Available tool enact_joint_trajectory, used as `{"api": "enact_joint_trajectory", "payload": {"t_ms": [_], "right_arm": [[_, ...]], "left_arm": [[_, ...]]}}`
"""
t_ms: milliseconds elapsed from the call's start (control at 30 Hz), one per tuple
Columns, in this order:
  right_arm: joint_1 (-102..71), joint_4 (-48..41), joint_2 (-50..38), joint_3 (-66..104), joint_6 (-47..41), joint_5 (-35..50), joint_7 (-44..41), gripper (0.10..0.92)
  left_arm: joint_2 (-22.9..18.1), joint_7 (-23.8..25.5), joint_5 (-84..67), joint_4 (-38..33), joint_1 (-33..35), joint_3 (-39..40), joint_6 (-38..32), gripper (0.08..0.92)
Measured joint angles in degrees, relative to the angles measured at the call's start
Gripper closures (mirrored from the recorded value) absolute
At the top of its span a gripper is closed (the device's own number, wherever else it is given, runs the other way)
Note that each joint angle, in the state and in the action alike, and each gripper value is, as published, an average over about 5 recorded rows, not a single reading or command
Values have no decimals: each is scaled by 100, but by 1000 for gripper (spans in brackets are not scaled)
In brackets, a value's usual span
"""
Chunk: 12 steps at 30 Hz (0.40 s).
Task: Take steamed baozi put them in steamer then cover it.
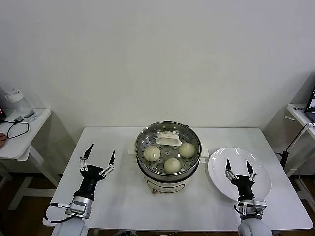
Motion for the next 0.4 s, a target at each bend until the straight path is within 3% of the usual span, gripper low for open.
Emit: {"api": "enact_joint_trajectory", "payload": {"t_ms": [400], "right_arm": [[-122,62,81,84,57,-77,-94,203]], "left_arm": [[-129,25,-7,108,187,-130,-407,177]]}}
